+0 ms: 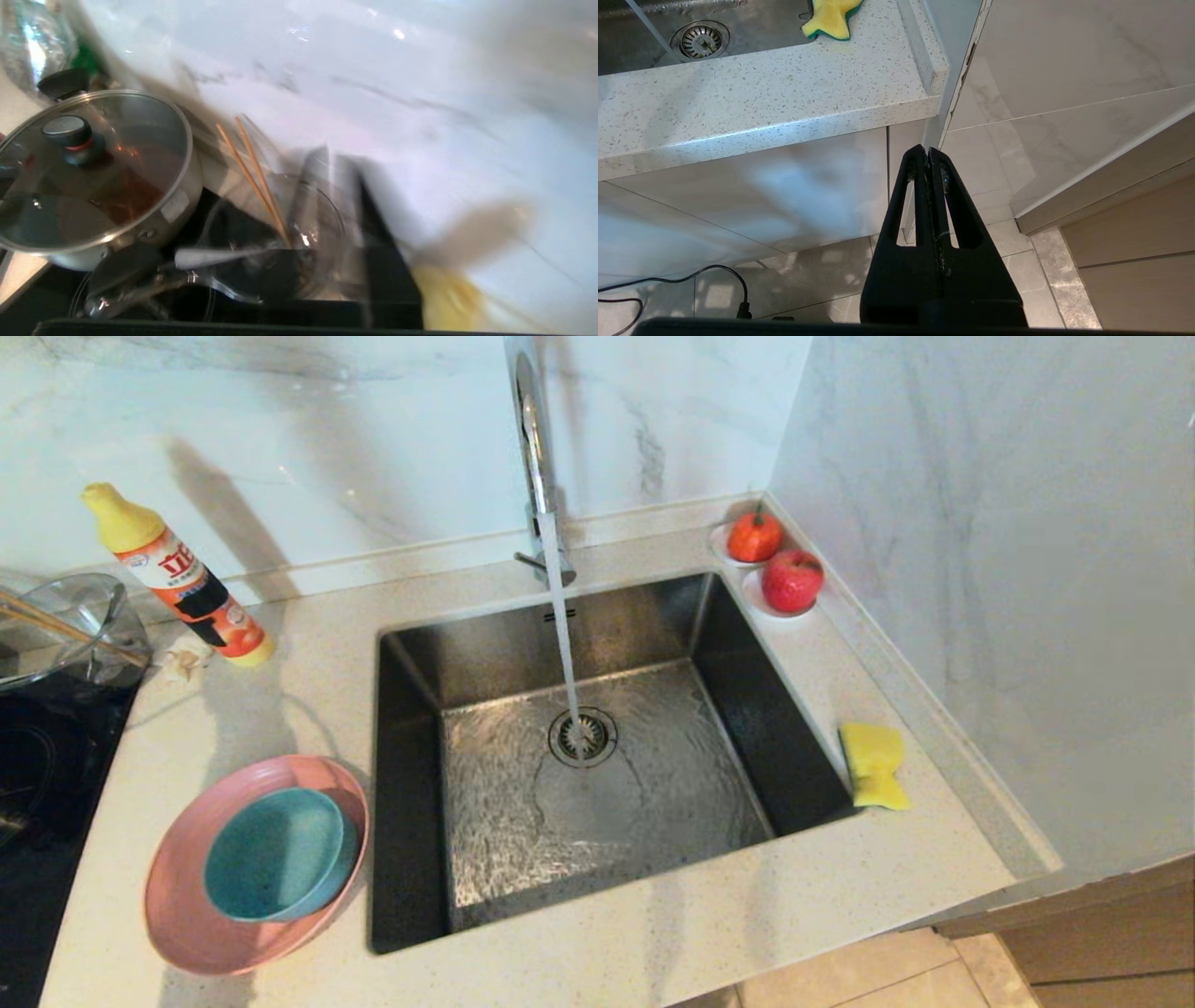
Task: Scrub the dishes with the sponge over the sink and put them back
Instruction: Pick up a bowl and the sponge
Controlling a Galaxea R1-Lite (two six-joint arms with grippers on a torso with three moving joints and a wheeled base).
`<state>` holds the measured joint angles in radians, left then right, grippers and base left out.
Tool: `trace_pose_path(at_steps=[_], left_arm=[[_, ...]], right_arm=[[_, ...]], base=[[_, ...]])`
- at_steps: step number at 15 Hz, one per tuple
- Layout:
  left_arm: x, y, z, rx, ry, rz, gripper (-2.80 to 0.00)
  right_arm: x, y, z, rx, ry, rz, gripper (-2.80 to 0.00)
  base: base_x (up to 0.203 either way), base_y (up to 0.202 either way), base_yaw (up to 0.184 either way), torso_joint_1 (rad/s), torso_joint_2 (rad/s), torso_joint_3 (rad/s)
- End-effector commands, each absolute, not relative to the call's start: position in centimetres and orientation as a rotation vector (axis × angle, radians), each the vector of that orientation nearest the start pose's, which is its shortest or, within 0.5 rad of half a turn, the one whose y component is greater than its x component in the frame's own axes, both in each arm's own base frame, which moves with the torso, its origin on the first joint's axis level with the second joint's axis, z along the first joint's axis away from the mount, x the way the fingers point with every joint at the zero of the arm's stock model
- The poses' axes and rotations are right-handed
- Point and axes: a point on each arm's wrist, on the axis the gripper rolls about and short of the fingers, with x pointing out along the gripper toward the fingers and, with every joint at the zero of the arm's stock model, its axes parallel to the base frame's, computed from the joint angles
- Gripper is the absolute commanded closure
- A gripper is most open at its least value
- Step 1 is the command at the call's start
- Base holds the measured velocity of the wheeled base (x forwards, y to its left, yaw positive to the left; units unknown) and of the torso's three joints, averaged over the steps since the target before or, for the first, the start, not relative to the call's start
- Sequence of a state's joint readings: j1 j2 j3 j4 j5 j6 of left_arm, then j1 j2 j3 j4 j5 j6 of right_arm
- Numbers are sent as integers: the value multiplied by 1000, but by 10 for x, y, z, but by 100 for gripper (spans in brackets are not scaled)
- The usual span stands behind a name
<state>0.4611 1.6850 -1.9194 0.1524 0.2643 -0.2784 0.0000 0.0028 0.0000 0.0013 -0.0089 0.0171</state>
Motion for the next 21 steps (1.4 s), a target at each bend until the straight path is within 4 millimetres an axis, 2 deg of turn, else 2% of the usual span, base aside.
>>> trace_pose_path(at_steps=[1,4,7,10,12,13,15,18,20,21], left_arm=[[209,96,440,-245,-143,573,0],[160,44,437,-180,9,268,0],[97,12,405,-72,91,93,0],[20,1,346,62,110,31,0],[-20,-2,291,105,122,1,0],[-34,-3,265,115,127,-14,0],[-51,-2,206,126,157,-42,0],[-56,-1,138,138,162,-61,0],[-48,-1,103,141,164,-41,0],[-42,0,96,127,128,2,0]], right_arm=[[-23,0,75,17,5,-9,0],[-23,0,75,17,5,-9,0],[-23,0,75,17,5,-9,0],[-23,0,75,17,5,-9,0],[-23,0,75,17,4,-9,0],[-23,0,75,17,5,-9,0],[-23,0,75,17,5,-9,0],[-23,0,75,17,5,-9,0],[-23,0,75,17,3,-9,0],[-23,0,75,17,5,-9,0]], base=[[0,0,0,0,0,0],[0,0,0,0,0,0],[0,0,0,0,0,0],[0,0,0,0,0,0],[0,0,0,0,0,0],[0,0,0,0,0,0],[0,0,0,0,0,0],[0,0,0,0,0,0],[0,0,0,0,0,0],[0,0,0,0,0,0]])
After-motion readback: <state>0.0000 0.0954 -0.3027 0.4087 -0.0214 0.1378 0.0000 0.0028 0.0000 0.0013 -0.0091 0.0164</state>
